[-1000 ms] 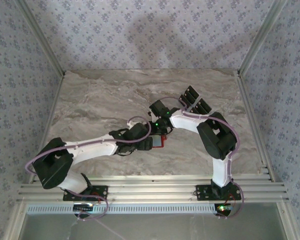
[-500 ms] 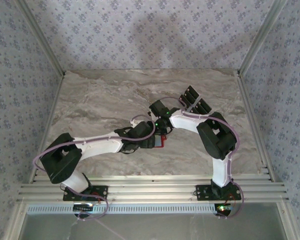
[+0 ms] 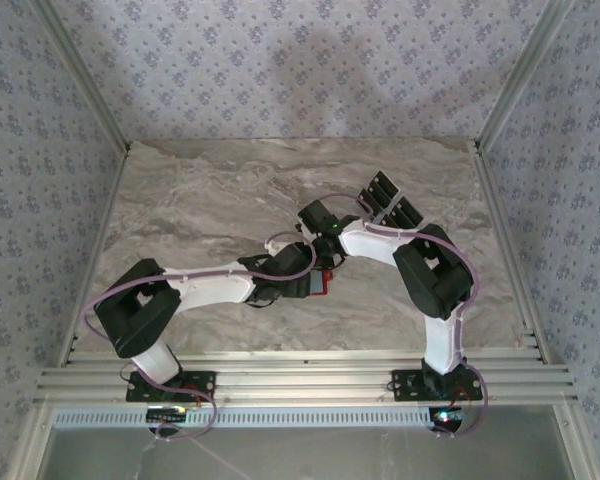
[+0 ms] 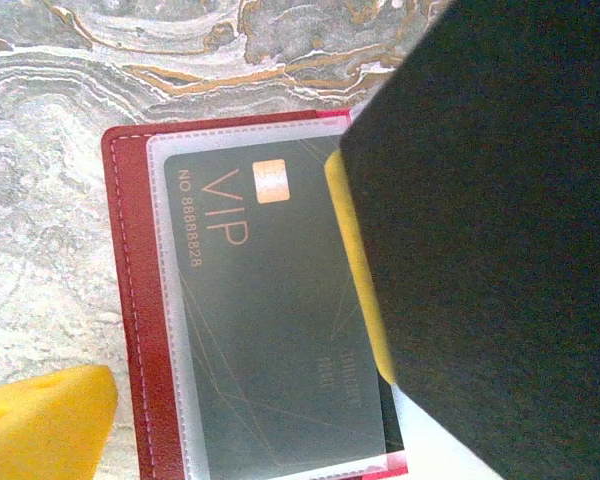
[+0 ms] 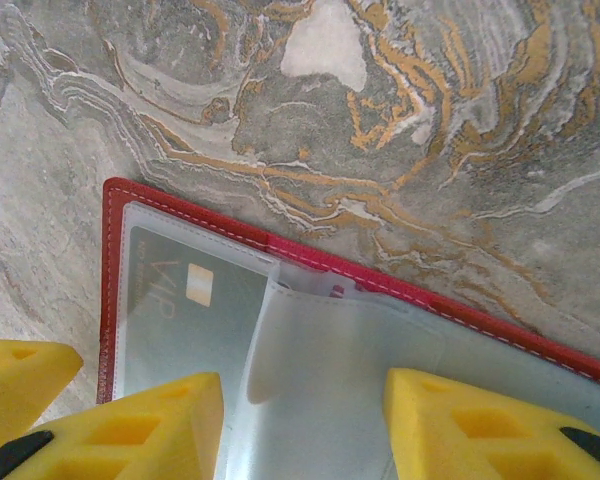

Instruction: Put the credit cards into the card holder

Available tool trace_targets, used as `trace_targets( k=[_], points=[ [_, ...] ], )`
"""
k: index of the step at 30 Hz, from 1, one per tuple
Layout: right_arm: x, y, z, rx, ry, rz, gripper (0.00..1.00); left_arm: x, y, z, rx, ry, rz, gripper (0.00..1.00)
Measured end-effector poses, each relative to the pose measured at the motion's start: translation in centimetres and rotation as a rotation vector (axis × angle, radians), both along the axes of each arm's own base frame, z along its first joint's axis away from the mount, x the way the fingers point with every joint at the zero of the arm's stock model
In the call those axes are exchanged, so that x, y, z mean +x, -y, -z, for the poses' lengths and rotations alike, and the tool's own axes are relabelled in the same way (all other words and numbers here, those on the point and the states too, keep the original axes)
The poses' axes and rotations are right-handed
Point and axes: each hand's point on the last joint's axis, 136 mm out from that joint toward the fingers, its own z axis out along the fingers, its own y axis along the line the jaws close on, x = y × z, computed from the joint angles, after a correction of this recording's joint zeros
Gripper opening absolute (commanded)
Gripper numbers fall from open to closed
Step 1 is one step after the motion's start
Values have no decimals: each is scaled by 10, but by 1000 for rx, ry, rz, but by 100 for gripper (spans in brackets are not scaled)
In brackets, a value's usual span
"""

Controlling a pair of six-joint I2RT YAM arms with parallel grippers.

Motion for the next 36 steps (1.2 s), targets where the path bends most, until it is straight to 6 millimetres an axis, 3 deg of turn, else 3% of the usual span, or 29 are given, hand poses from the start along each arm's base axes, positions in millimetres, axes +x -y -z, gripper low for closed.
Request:
trace_targets(
  k=[8, 18, 25, 36],
  points=[
    [-2, 2, -6, 9, -3, 21, 50, -5, -9, 10, 21, -13, -15, 100],
    [-8, 20, -33, 54, 14, 110, 50, -7, -12, 14, 19, -18, -28, 100],
    [-25, 25, -19, 58, -36, 169, 50, -7, -12, 15, 19, -18, -27, 100],
    [-25, 22, -11, 95, -42, 259, 50, -7, -15, 16, 32, -7, -28, 100]
  ],
)
